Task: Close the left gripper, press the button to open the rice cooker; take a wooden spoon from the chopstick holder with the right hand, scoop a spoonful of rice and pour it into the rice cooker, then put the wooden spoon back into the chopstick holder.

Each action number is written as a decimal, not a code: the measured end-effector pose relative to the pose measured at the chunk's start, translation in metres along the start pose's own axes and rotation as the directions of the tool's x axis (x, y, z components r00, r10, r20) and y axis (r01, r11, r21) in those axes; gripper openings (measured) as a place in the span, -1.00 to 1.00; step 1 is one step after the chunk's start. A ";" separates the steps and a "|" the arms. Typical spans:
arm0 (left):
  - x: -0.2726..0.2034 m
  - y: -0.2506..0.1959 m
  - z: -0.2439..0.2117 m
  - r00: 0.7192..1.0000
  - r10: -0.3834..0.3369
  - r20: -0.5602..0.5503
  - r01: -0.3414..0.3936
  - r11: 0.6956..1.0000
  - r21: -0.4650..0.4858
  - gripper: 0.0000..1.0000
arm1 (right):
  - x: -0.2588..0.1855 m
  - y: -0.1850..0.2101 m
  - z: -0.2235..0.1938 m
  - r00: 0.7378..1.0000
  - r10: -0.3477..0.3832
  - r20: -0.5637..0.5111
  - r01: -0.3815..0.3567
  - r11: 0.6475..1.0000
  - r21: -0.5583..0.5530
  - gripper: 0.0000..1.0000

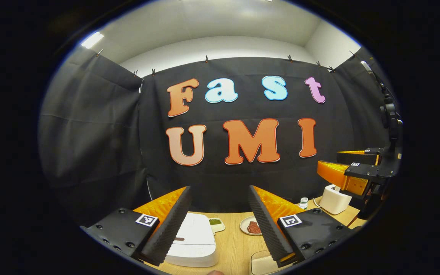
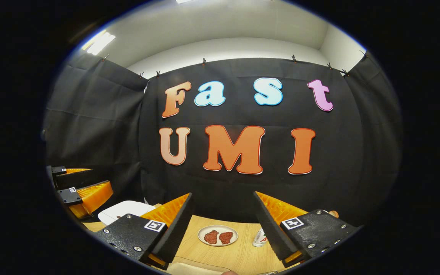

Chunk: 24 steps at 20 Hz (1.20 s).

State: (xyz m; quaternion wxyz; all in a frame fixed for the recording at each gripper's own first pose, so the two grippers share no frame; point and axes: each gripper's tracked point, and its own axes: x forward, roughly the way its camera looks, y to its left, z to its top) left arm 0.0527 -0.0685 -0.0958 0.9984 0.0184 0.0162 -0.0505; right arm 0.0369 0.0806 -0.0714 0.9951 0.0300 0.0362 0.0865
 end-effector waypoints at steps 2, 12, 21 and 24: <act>-0.001 0.000 0.000 1.000 0.001 0.001 -0.001 1.000 -0.006 1.00 | 0.000 0.003 0.002 1.000 0.006 0.005 -0.006 1.000 0.003 0.89; -0.004 -0.005 0.002 1.000 -0.021 0.005 0.021 1.000 -0.002 1.00 | -0.001 0.003 -0.002 1.000 0.003 0.001 -0.003 1.000 -0.008 0.89; -0.006 -0.015 -0.001 0.999 -0.047 0.005 0.047 0.999 0.005 1.00 | -0.005 -0.004 -0.010 1.000 -0.016 -0.014 0.016 1.000 0.001 0.89; -0.008 -0.018 0.000 0.999 -0.052 0.010 0.052 0.999 0.011 1.00 | -0.007 -0.005 -0.011 1.000 -0.018 -0.011 0.018 1.000 -0.001 0.89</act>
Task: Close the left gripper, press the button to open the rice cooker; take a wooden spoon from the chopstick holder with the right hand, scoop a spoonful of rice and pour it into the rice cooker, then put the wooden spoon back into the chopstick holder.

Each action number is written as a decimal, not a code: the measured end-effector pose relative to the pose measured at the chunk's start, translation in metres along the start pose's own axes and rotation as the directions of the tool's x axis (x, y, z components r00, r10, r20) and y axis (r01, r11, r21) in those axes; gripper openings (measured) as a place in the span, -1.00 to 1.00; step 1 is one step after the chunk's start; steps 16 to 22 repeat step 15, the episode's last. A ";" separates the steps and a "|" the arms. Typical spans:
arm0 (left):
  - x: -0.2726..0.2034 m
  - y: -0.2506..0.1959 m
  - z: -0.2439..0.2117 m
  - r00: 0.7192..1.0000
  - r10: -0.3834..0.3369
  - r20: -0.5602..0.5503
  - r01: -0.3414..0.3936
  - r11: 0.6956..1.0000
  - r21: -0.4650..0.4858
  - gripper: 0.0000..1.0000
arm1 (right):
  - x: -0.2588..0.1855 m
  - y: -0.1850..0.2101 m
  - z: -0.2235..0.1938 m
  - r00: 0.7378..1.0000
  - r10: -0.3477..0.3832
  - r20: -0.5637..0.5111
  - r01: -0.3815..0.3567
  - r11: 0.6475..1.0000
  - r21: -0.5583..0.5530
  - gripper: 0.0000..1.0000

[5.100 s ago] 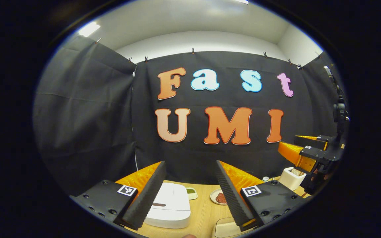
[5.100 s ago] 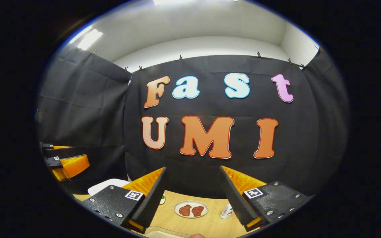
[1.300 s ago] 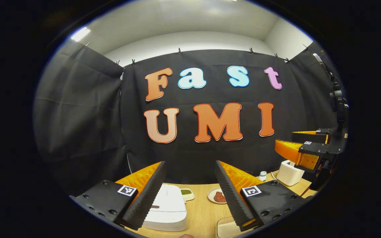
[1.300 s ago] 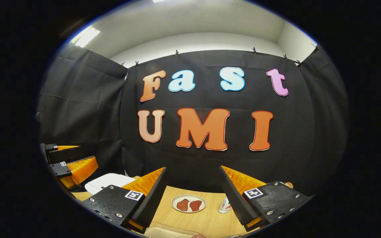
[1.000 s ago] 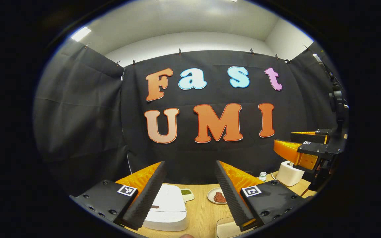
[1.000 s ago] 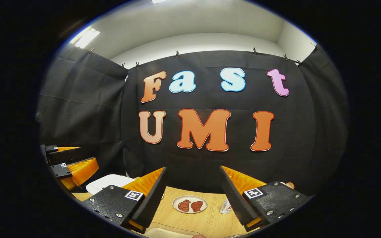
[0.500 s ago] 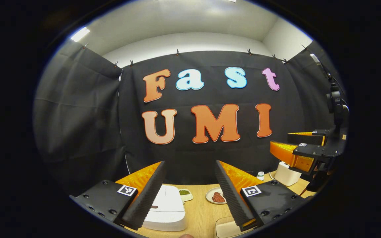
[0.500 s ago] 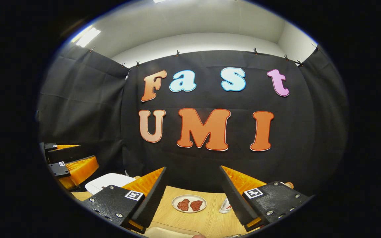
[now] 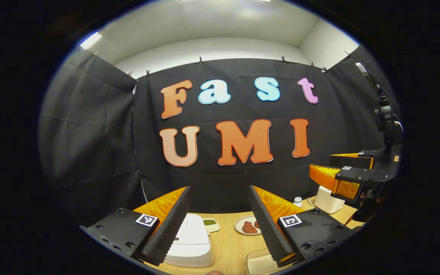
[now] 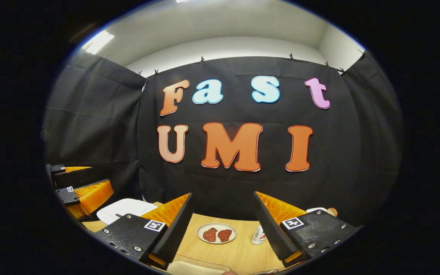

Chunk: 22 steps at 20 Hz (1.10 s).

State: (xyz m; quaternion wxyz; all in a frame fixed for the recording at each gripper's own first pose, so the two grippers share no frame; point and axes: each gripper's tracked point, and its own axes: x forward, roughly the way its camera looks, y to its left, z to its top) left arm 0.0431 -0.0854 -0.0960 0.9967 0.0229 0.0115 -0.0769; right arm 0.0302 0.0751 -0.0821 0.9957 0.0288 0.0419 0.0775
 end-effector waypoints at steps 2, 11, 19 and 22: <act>0.000 -0.001 0.000 1.000 -0.002 0.002 0.002 1.000 0.000 1.00 | 0.000 0.000 -0.001 1.000 0.001 -0.001 -0.001 1.000 0.000 0.89; -0.002 0.001 -0.003 1.000 0.005 -0.004 -0.005 1.000 0.006 1.00 | 0.003 0.005 -0.004 1.000 0.014 -0.002 -0.014 1.000 0.005 0.89; 0.000 0.000 -0.002 1.000 0.003 -0.001 -0.003 1.000 0.006 1.00 | 0.004 0.005 -0.007 1.000 0.015 -0.006 -0.015 1.000 -0.001 0.89; 0.000 0.000 -0.002 1.000 0.003 -0.001 -0.003 1.000 0.006 1.00 | 0.004 0.005 -0.007 1.000 0.015 -0.006 -0.015 1.000 -0.001 0.89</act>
